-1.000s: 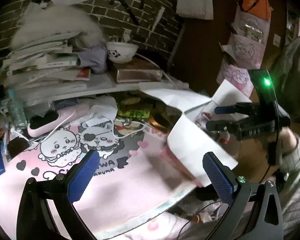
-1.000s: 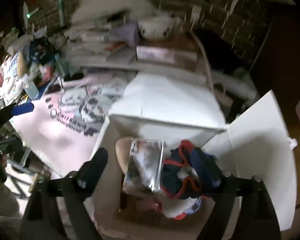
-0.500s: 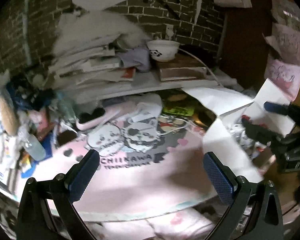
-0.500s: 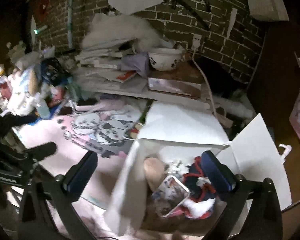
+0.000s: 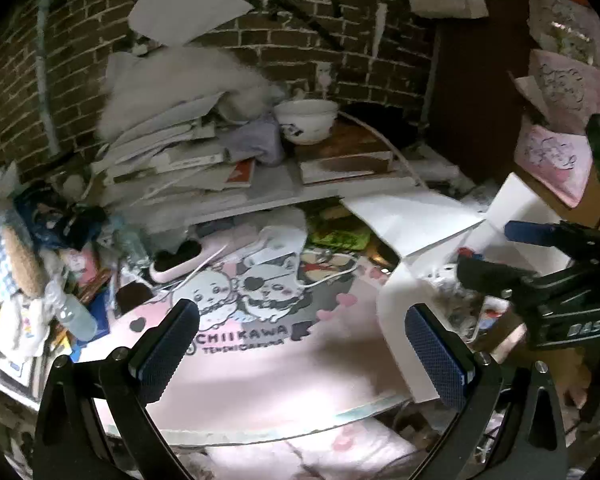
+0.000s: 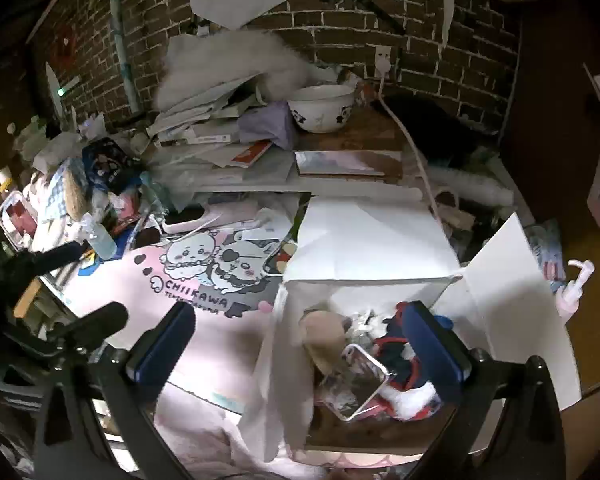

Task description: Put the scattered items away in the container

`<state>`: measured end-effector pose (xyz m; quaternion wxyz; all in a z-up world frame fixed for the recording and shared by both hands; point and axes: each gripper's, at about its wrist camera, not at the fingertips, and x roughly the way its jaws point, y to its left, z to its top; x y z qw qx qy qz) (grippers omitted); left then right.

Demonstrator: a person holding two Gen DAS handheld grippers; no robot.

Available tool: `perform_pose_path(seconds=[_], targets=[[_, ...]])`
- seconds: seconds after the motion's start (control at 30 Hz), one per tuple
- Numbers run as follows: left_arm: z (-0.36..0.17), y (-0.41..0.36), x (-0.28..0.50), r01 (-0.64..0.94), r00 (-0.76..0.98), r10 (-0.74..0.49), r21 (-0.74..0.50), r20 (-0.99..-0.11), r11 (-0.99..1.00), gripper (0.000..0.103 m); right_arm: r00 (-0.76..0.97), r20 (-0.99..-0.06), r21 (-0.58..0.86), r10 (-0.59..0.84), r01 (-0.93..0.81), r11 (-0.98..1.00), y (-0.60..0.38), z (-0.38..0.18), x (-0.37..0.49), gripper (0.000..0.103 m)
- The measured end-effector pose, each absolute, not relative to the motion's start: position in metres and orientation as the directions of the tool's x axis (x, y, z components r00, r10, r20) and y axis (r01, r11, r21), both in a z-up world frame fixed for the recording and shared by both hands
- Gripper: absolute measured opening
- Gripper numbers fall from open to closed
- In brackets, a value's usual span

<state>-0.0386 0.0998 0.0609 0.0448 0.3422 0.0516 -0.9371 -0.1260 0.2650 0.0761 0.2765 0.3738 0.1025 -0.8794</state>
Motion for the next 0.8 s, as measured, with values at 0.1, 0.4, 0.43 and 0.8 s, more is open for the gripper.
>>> perform_pose_path(seconds=[0.1, 0.4, 0.43, 0.8], targets=[[0.066, 0.1, -0.041, 0.104, -0.771, -0.033, -0.074, -0.636, -0.992, 0.103, -0.573, -0.714, 0.013, -0.402, 0.564, -0.826, 0.267, 0.08, -0.126, 0.103], [0.072, 0.099, -0.048, 0.078, -0.777, -0.003, -0.091, -0.63, -0.993, 0.103, -0.593, -0.711, -0.01, -0.378, 0.546, -0.837, 0.271, 0.085, -0.13, 0.103], [0.073, 0.099, -0.048, 0.079, -0.778, -0.006, -0.088, -0.629, -0.993, 0.103, -0.593, -0.711, -0.011, -0.379, 0.547, -0.837, 0.271, 0.085, -0.13, 0.103], [0.075, 0.093, -0.049, 0.096, -0.784, -0.028, -0.077, -0.62, -0.992, 0.103, -0.586, -0.714, -0.018, -0.385, 0.564, -0.826, 0.264, 0.085, -0.132, 0.103]])
